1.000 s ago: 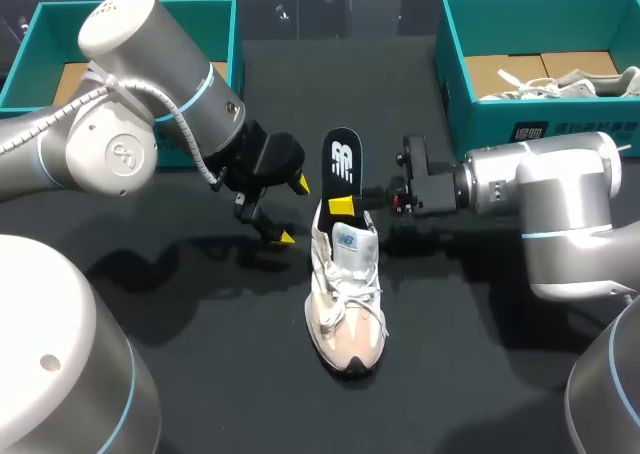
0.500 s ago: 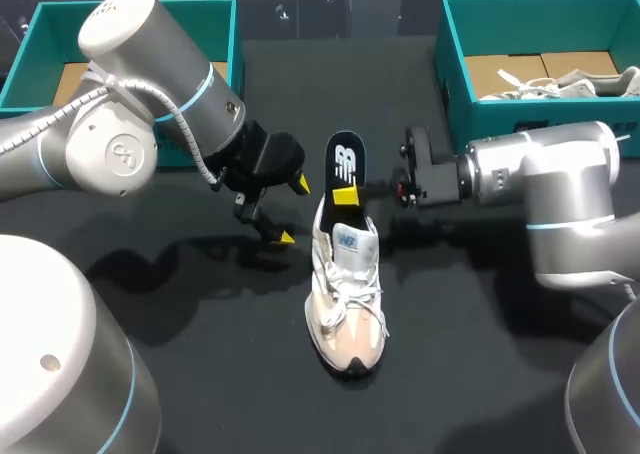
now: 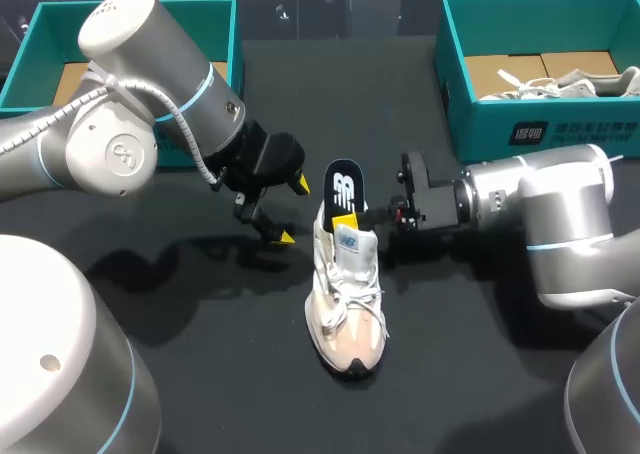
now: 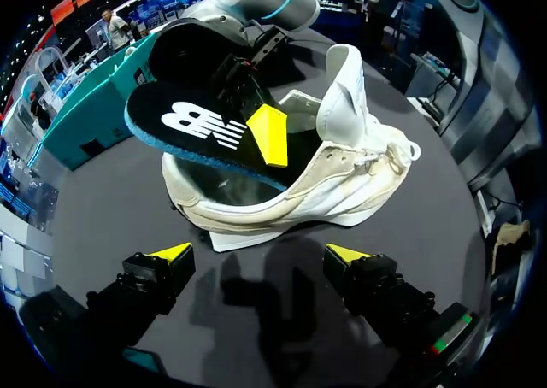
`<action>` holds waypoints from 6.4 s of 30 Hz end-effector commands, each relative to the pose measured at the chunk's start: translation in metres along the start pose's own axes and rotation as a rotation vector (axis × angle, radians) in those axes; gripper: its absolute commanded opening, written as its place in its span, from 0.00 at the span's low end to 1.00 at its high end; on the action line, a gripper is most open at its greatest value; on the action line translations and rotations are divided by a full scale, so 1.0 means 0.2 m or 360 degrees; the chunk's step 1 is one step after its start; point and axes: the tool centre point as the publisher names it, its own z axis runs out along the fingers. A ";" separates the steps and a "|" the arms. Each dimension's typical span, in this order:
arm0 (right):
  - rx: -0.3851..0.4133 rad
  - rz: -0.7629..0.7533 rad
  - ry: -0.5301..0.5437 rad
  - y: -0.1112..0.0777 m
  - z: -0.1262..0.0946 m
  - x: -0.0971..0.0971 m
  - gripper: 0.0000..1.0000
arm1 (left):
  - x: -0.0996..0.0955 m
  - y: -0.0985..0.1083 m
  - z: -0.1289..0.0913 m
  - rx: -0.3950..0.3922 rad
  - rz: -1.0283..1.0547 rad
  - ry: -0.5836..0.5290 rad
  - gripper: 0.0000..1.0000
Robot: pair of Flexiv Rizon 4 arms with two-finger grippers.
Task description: Take the shoe out of the shoebox, open the shoe tongue, remove and reinsert the insole, then place the shoe into the shoebox
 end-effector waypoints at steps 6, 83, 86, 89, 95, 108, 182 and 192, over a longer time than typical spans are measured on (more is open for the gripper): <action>-0.0005 -0.0119 -0.0057 0.07 0.00 0.04 0.30 | 0.00 0.00 0.00 -0.0002 0.0002 0.0000 1.00; -0.0073 -0.0102 -0.0237 0.08 -0.03 -0.01 0.39 | 0.00 0.00 0.00 -0.0002 0.0002 0.0000 1.00; -0.0052 -0.0148 -0.0249 0.13 -0.04 0.00 0.36 | 0.00 0.00 0.00 -0.0002 0.0002 0.0000 1.00; -0.0038 -0.0175 -0.0267 0.17 -0.05 -0.01 0.31 | 0.00 0.00 0.00 -0.0002 0.0002 0.0000 1.00; -0.0025 -0.0177 -0.0270 0.21 -0.07 -0.05 0.12 | 0.00 0.00 0.00 -0.0002 0.0002 0.0000 1.00; -0.0027 -0.0023 -0.0258 0.11 -0.04 -0.10 0.00 | 0.00 0.00 0.00 -0.0002 0.0002 0.0000 1.00; 0.0811 0.1034 -0.1613 0.37 -0.64 0.13 0.00 | -0.22 0.59 -0.99 -0.0134 0.0437 0.0258 1.00; 0.0771 0.1005 -0.1787 0.39 -0.59 0.17 0.00 | -0.22 0.59 -0.99 -0.0134 0.0437 0.0258 1.00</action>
